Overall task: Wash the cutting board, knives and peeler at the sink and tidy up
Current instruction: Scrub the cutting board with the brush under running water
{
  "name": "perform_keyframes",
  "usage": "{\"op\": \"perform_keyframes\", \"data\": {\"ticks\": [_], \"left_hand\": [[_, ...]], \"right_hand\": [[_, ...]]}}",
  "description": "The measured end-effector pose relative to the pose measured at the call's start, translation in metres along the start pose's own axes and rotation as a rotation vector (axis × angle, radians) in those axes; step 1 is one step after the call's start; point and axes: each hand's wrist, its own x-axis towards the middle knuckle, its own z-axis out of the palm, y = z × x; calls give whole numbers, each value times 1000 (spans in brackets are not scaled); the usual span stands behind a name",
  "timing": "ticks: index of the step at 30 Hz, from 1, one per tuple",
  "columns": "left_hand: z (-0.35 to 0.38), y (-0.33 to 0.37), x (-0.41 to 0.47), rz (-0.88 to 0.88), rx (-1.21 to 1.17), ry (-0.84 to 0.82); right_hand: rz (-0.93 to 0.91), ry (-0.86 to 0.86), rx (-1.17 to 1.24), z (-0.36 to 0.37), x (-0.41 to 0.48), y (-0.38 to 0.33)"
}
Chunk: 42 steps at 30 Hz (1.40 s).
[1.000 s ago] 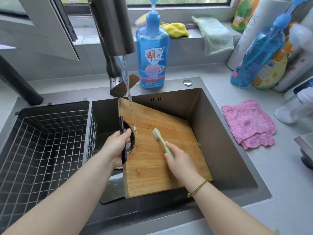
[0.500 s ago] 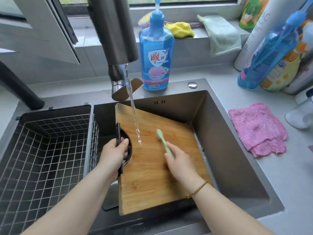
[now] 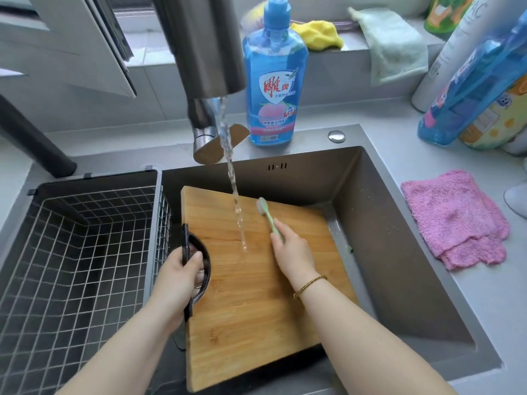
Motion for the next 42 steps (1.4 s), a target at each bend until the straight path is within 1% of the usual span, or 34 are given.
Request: {"op": "perform_keyframes", "data": {"ticks": [2, 3, 6, 7, 8, 10, 11, 12, 14, 16, 17, 20, 21, 22, 23, 25, 26, 27, 30, 31, 32, 36, 38, 40, 42], "left_hand": [[0, 1, 1, -2, 1, 4], [0, 0, 2, -7, -1, 8], [0, -2, 5, -30, -19, 24], [1, -2, 6, -33, -23, 27], [2, -1, 6, -33, -28, 27], [4, 2, 5, -16, -40, 27], [6, 3, 6, -10, -48, 28], [7, 5, 6, -10, -66, 32], [9, 7, 6, -14, -118, 46], [10, 10, 9, -14, -144, 72], [11, 13, 12, -9, -150, 78], [15, 21, 15, 21, -163, 71], [17, 24, 16, 30, -164, 64], [18, 26, 17, 35, -163, 57], [18, 26, 18, 31, -161, 54], [17, 24, 21, 13, -168, 48], [15, 23, 22, 4, -178, 43], [15, 21, 23, -6, -189, 37], [13, 20, 24, -4, -203, 30], [13, 18, 25, 0, -202, 36], [12, 18, 26, 2, -203, 40], [10, 19, 31, 7, -218, 42], [9, 20, 32, 18, -211, 35], [8, 21, 33, 24, -203, 23], [7, 20, 34, 18, -201, 14]], "right_hand": [[78, 52, -35, -7, 7, 7], [64, 33, -40, -8, 6, 6], [-54, -88, 8, 1, -4, 2], [-59, -76, 12, 2, -5, 4], [-26, -29, 18, 1, -1, 9], [110, 65, 32, -7, 4, 19], [149, 76, 20, -10, 2, 22], [135, 46, 7, -11, -2, 22], [2, -81, 32, -8, -19, 13], [-66, -200, 32, -8, -35, 8], [-53, -193, 22, -11, -34, 12], [145, -30, -15, -26, -20, 29], [178, -5, -30, -27, -21, 33], [163, -27, -33, -25, -24, 33], [108, -82, -18, -20, -30, 30], [14, -242, -7, -9, -48, 21], [-6, -293, -46, -5, -53, 21], [-3, -291, -90, -5, -50, 26], [131, -190, -185, -19, -33, 42], [149, -204, -234, -22, -34, 43], [136, -248, -260, -24, -38, 40], [16, -518, -214, -17, -66, 24], [-26, -538, -333, -20, -61, 38], [30, -515, -468, -30, -49, 55], [80, -539, -532, -37, -44, 62]]}}
